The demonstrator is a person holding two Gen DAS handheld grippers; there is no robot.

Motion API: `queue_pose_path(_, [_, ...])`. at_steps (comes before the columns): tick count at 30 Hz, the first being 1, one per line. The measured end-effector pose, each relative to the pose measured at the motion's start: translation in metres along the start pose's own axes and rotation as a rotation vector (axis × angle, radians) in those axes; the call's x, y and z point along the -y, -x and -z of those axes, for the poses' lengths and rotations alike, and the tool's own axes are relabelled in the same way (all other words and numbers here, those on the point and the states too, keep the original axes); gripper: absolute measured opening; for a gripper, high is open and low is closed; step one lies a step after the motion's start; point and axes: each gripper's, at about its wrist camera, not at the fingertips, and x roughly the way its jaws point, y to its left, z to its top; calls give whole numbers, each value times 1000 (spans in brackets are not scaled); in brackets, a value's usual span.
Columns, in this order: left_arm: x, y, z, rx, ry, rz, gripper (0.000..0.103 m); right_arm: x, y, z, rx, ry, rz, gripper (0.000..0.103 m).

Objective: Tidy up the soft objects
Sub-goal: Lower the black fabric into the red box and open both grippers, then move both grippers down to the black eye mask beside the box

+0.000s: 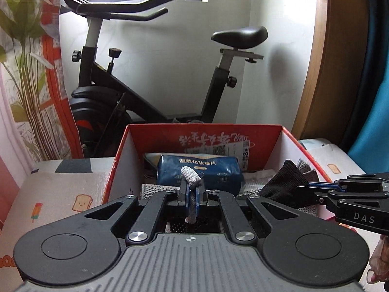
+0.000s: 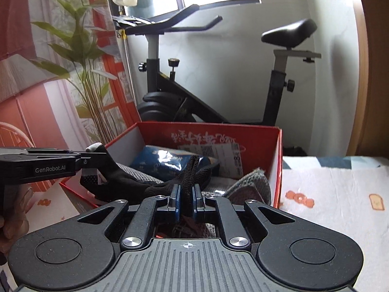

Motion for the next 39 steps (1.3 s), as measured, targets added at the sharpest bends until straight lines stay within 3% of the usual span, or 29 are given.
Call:
queue_pose_path(10, [-8,-32,8,-153,-6,22,6,6,-21,2,-115,-20,-3,9])
queue_pose_path(16, [-4,-38,10,-170,-29,33,6,11,-29,4,-163,-54,-6,9])
queue_pose_path(26, [-4,-27,5,-150,-49,3,10,11,-19,3,-161,-68,2,11])
queue_pose_path(29, [-3,-21,3,-148,-56,1,26,10,-11,1,-157,-58,18,15])
queue_pose_path(31, [-2,-17,2,-141,-57,3,49,9,-2,0,-138,-49,35,18])
queue_pose_path(35, [0,1,-1,-90,-71,-7,60,8,23,-2,-77,-40,62,22])
queue_pose_path(39, [1,20,-5,-46,-82,-4,95,7,50,-4,-19,-38,95,37])
